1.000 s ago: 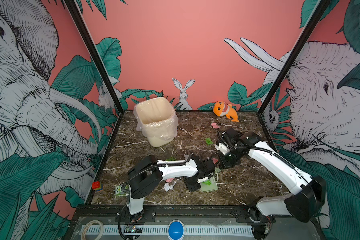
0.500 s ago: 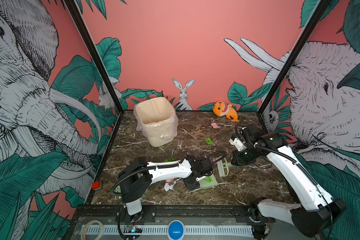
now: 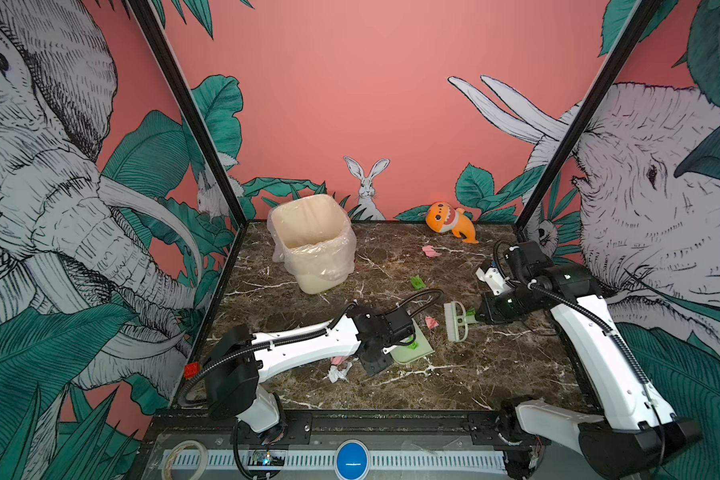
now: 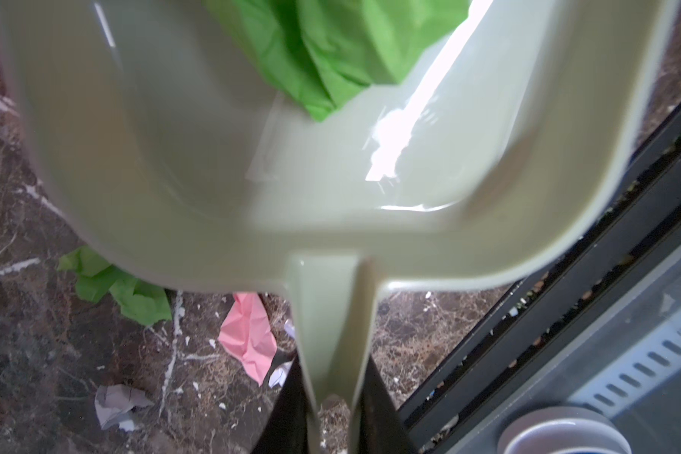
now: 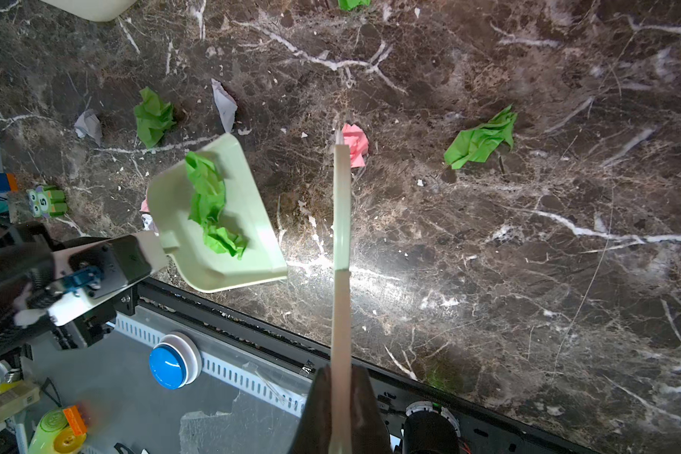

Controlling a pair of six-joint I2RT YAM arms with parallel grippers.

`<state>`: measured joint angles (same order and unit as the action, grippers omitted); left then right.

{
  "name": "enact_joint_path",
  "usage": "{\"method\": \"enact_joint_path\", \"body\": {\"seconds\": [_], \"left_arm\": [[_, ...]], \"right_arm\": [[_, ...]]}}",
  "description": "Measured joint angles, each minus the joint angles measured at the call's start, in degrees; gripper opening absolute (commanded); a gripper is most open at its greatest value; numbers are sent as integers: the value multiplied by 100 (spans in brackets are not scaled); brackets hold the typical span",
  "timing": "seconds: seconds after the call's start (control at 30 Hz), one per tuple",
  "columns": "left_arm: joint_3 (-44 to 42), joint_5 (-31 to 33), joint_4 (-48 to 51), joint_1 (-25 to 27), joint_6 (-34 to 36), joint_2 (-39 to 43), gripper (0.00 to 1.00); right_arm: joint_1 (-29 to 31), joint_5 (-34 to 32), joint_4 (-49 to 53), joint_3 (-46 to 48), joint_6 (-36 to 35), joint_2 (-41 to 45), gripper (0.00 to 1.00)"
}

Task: Sweep away the paper scraps from the table
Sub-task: 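Lift the dustpan with the left gripper and carry it toward the bagged bin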

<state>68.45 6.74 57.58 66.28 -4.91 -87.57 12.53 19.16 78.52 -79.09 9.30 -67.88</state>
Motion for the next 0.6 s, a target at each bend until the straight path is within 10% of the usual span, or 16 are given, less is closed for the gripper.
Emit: {"method": "enact_joint_path", "body": {"seconds": [0.6], "left_arm": [[1648,181,1814,-1014,-264,765,10]], "right_arm": [[-247,413,-310,120,-221,-236,0]]}}
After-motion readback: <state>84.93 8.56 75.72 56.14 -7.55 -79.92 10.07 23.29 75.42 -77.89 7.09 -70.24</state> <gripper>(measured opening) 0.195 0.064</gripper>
